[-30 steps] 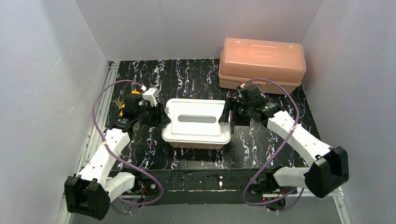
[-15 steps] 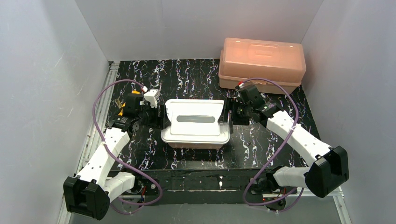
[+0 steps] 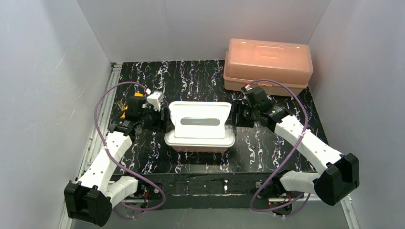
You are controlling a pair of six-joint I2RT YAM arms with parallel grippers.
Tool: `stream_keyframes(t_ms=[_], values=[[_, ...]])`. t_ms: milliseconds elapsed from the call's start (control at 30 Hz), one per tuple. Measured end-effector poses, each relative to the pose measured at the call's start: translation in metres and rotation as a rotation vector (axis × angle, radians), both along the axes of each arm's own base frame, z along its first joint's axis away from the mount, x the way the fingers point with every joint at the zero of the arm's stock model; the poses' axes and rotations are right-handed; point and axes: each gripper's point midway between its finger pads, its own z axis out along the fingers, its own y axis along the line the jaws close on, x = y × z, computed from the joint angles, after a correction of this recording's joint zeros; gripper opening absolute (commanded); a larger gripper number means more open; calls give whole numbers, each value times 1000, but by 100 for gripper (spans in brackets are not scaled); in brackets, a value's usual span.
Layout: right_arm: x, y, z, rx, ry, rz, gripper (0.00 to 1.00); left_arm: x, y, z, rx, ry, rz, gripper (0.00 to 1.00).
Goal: Organize the chemistry lab equipment
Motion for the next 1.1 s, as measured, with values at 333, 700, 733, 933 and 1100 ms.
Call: stream_keyframes(t_ms=[333,700,733,933,1100], values=[[1,-3,-2,-17,-2,-12,61,-3,0,3,1,-14,-15,65],[0,0,-12,-53,11,-7,53,-7,-6,6,-22,-14,-46,65],[0,0,-13,-58,11,-8,50,-7,-6,6,-21,-14,-46,65],[3,-1,-11,-94,-22,-25,41,-7,-6,6,-18,-17,-51,65],[4,-1,-10,-139,-41,-29,23,-7,-6,6,-17,-17,-55,65]])
